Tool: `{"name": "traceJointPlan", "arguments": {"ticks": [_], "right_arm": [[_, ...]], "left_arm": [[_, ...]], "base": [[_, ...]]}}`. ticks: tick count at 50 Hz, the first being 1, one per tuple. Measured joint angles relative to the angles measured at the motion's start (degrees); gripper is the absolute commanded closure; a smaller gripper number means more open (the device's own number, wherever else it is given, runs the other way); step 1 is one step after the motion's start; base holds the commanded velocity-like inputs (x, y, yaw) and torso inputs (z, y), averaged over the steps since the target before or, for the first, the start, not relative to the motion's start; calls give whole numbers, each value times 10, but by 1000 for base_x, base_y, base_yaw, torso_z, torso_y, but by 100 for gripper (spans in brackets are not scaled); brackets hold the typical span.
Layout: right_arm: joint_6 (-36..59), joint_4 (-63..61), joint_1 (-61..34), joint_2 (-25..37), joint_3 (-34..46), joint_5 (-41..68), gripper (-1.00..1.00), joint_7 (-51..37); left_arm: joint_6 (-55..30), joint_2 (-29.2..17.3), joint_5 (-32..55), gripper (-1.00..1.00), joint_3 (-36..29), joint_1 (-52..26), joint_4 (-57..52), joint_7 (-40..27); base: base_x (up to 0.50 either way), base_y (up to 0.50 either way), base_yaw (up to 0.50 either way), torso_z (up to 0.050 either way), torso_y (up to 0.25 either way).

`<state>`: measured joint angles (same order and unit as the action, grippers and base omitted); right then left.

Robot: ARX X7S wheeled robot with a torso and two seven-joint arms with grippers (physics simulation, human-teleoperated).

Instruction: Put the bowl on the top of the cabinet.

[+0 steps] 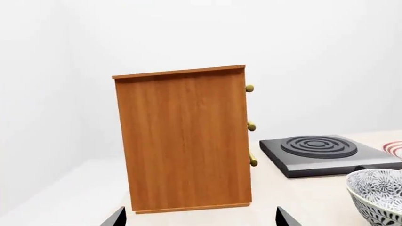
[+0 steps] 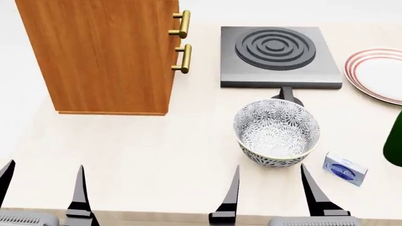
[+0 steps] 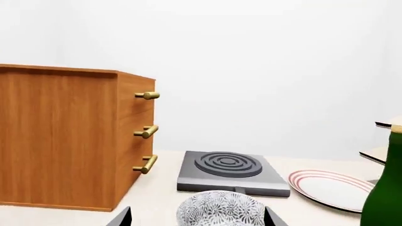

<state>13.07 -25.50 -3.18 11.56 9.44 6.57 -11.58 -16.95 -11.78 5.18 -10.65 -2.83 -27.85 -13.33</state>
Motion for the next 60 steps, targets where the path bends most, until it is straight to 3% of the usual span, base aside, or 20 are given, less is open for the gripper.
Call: {"name": "traceJointPlan", "arguments": {"ticks": [10,28,60], "right_arm": [[-1,2,0,4,3,1,-100,-5],[0,4,-2,9,11,1,-100,-15],[-2,7,-2,17,21,6,-100,-32]], "left_arm": [[2,-3,4,-100,-2,1,0,-3],[2,-9,10,-100,-6,1,-3,-10],[8,-18,21,-100,-12,1,1,-20]], "base": [[0,49,0,0,0],[0,468,0,0,0],[64,5,0,0,0]]}}
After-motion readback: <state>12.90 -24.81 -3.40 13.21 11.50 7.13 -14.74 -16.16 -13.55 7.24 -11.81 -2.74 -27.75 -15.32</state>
